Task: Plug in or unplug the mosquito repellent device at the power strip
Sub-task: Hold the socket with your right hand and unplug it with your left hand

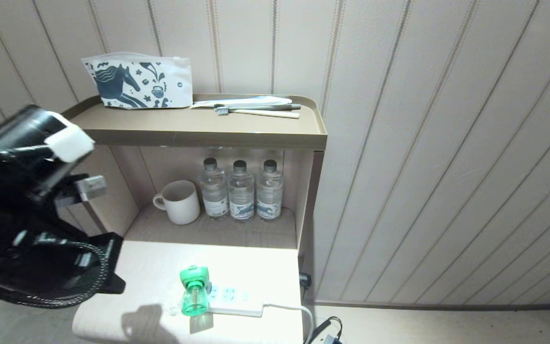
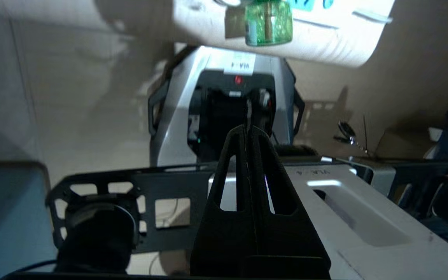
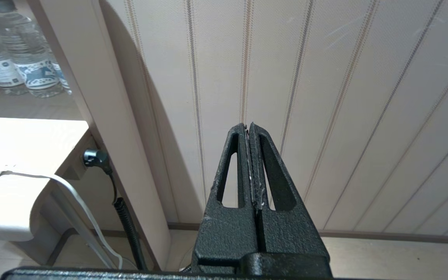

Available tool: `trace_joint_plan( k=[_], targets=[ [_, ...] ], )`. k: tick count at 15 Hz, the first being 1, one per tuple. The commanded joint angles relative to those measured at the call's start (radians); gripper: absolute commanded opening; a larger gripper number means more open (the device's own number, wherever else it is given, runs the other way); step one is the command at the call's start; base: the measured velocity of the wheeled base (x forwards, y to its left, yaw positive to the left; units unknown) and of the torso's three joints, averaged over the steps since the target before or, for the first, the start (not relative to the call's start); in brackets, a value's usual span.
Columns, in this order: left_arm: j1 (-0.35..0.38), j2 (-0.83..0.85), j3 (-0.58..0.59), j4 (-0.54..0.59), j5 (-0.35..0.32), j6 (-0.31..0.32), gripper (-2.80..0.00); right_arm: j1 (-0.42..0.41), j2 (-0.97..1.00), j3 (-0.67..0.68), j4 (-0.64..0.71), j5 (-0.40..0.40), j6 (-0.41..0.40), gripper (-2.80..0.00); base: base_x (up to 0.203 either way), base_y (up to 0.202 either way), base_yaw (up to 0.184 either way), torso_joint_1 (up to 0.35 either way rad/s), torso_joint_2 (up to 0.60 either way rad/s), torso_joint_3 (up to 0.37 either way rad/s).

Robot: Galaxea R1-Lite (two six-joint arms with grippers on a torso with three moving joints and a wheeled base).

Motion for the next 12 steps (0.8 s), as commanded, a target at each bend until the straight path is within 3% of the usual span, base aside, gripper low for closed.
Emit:
trace_joint_plan(
  k=[1, 2, 3, 12],
  targets=[
    [-0.052, 0.156, -0.036, 0.011, 0.000, -0.053, -2.80, 0.001, 0.000, 0.000, -0.001, 0.000, 0.000, -2.80, 0.000, 0.000, 0.000, 0.000, 0.00, 0.000],
    [-0.070, 0.199, -0.058, 0.009, -0.002, -0.082, -2.29, 0.001, 0.000, 0.000, -0.001, 0.000, 0.000, -2.80, 0.000, 0.000, 0.000, 0.000, 0.00, 0.000],
    [-0.084, 0.225, -0.073, 0.004, -0.004, -0.106, 0.00, 0.001, 0.000, 0.000, -0.001, 0.000, 0.000, -2.80, 0.000, 0.000, 0.000, 0.000, 0.00, 0.000],
    [-0.044, 0.432, -0.058, -0.151, -0.004, -0.120, 0.00, 0.001, 0.000, 0.000, -0.001, 0.000, 0.000, -2.80, 0.000, 0.000, 0.000, 0.000, 0.00, 0.000]
  ],
)
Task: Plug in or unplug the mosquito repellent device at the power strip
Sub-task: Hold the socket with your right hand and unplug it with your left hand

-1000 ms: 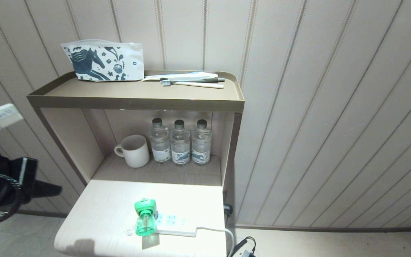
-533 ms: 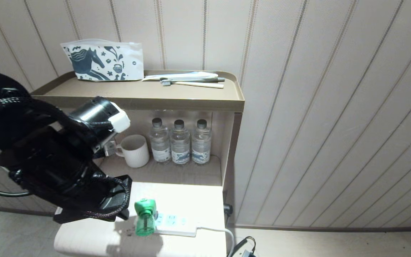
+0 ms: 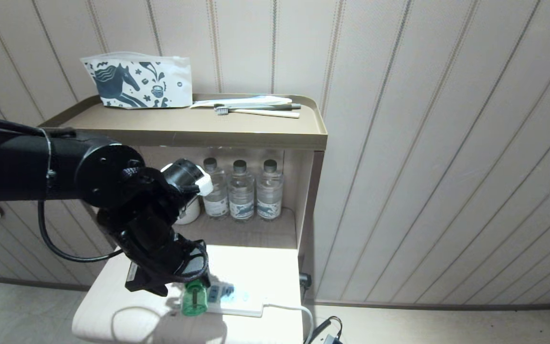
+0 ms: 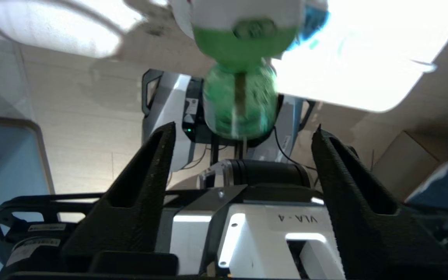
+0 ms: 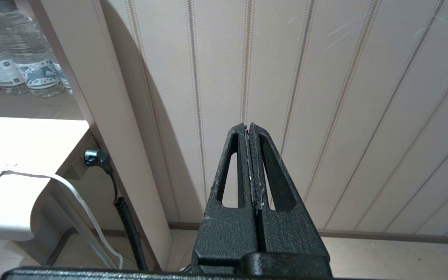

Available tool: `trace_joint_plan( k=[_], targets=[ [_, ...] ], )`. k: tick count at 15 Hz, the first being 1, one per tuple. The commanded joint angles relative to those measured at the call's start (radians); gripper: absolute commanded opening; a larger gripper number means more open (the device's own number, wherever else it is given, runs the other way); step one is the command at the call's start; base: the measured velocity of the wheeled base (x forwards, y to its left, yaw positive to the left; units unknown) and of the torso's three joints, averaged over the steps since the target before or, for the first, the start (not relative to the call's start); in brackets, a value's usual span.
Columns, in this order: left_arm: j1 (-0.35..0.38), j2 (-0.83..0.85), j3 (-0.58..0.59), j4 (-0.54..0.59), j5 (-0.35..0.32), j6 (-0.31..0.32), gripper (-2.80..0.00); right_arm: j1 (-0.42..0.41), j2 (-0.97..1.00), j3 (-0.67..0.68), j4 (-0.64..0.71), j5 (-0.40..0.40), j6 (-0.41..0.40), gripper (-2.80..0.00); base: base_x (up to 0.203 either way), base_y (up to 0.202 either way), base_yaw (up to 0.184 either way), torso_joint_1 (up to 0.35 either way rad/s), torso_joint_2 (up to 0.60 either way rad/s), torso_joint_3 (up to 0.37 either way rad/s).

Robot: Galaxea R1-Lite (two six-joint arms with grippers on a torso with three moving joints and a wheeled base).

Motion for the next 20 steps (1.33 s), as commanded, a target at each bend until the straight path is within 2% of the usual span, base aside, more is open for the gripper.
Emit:
trace_joint_plan(
  k=[1, 9, 10, 20],
  targets=[
    [0.012, 0.063, 0.003, -0.018, 0.001, -0.005, 0.00, -0.001, 0.000, 0.000, -0.001, 0.000, 0.000, -2.80, 0.000, 0.000, 0.000, 0.000, 0.00, 0.000],
    [0.048, 0.170, -0.018, -0.111, 0.012, -0.004, 0.00, 0.000, 0.000, 0.000, -0.001, 0.000, 0.000, -2.80, 0.000, 0.000, 0.000, 0.000, 0.00, 0.000],
    [0.049, 0.171, -0.023, -0.112, 0.012, -0.005, -2.80, -0.001, 0.000, 0.000, -0.001, 0.000, 0.000, -2.80, 0.000, 0.000, 0.000, 0.000, 0.00, 0.000],
    [0.063, 0.169, -0.033, -0.112, 0.015, -0.004, -2.80, -0.001, 0.000, 0.000, -0.001, 0.000, 0.000, -2.80, 0.000, 0.000, 0.000, 0.000, 0.00, 0.000]
  ],
)
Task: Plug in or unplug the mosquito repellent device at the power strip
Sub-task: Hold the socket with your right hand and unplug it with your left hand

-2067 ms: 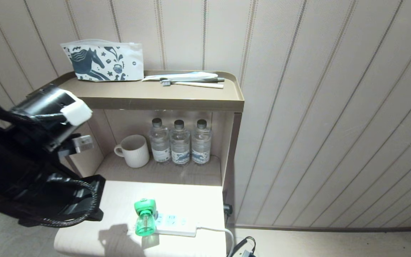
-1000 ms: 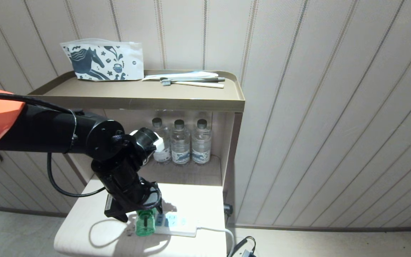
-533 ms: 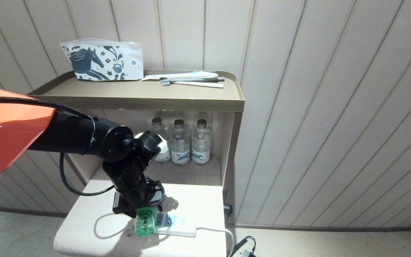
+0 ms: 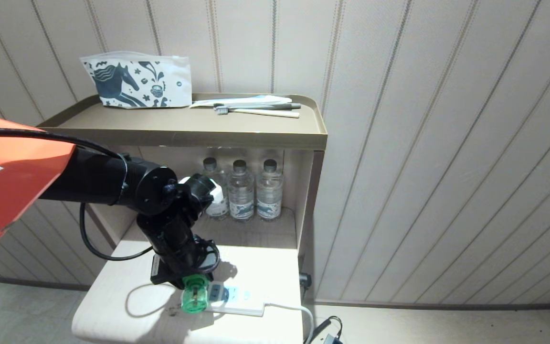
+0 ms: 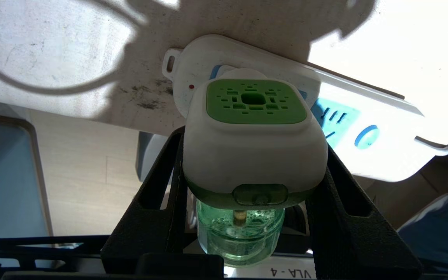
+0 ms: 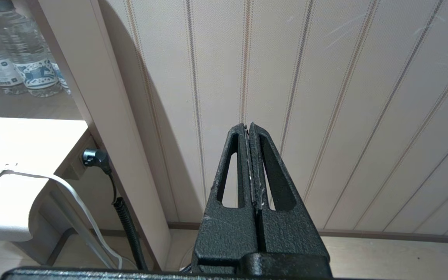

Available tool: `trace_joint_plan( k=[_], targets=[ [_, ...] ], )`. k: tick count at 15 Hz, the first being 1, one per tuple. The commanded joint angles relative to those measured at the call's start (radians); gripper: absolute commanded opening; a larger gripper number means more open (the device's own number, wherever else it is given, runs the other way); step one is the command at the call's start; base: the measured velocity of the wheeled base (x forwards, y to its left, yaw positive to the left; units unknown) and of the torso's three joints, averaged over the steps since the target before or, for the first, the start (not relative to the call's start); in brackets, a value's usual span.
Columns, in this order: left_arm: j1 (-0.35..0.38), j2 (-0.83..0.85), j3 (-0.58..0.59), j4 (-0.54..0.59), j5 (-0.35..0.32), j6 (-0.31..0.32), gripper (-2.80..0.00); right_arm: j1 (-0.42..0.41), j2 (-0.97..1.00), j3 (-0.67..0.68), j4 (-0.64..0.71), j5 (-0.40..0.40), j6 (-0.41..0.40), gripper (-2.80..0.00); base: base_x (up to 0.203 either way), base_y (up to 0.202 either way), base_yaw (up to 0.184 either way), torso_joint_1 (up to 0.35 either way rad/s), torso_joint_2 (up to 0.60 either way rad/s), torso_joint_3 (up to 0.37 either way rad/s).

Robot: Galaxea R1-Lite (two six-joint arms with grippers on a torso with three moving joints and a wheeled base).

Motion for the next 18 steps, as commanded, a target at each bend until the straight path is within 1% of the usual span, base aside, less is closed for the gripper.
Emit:
trace_joint_plan(
  k=[1, 13, 18],
  targets=[
    [0.002, -0.009, 0.000, 0.004, 0.001, -0.004, -2.80, 0.001, 0.000, 0.000, -0.001, 0.000, 0.000, -2.80, 0.000, 0.000, 0.000, 0.000, 0.00, 0.000],
    [0.005, -0.063, -0.013, 0.017, 0.001, -0.015, -2.80, 0.001, 0.000, 0.000, -0.001, 0.000, 0.000, -2.80, 0.000, 0.000, 0.000, 0.000, 0.00, 0.000],
    [0.010, -0.051, -0.024, 0.009, 0.000, -0.013, -2.80, 0.001, 0.000, 0.000, -0.001, 0.000, 0.000, -2.80, 0.000, 0.000, 0.000, 0.000, 0.00, 0.000]
  ],
)
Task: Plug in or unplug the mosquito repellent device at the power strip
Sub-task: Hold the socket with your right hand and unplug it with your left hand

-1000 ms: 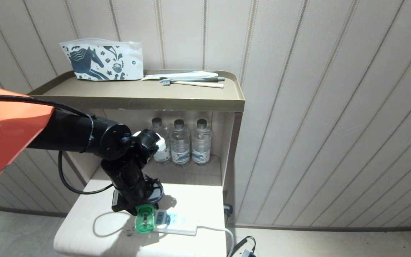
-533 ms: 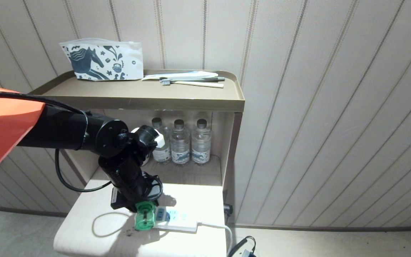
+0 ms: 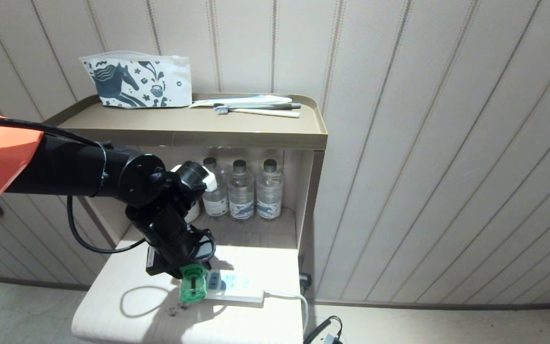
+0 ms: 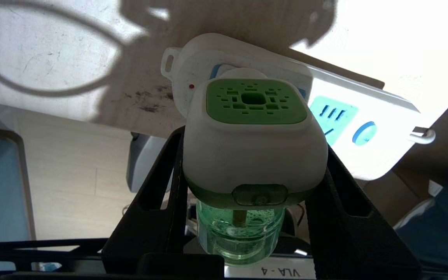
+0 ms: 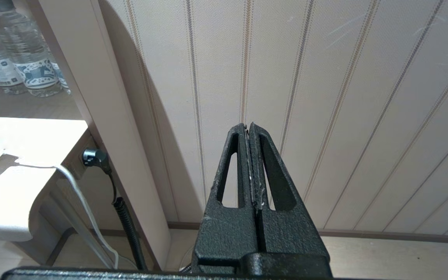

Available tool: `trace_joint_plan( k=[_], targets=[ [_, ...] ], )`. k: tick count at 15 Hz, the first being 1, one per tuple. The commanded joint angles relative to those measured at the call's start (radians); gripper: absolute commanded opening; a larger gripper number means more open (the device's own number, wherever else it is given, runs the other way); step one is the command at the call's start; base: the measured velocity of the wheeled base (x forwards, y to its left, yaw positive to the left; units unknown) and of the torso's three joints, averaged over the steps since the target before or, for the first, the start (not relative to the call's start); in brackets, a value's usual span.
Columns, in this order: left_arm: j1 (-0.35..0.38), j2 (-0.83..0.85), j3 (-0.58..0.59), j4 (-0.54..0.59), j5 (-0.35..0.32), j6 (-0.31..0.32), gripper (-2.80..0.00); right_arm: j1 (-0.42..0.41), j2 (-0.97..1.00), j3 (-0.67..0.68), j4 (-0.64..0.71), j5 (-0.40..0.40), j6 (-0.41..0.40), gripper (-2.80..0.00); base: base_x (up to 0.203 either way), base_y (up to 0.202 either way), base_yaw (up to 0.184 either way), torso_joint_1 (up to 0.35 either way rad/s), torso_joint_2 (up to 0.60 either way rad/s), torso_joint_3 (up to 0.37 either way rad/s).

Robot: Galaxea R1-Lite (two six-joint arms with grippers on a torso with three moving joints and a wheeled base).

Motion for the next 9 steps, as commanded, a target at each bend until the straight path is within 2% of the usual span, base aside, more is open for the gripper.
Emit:
trace_joint_plan(
  k=[1, 9],
  targets=[
    [0.000, 0.004, -0.010, 0.006, -0.001, -0.006, -2.80, 0.000, 0.000, 0.000, -0.001, 0.000, 0.000, -2.80, 0.000, 0.000, 0.000, 0.000, 0.00, 0.000],
    [0.000, 0.016, -0.032, 0.009, -0.003, -0.007, -2.80, 0.001, 0.000, 0.000, -0.002, 0.001, -0.002, -2.80, 0.000, 0.000, 0.000, 0.000, 0.00, 0.000]
  ],
)
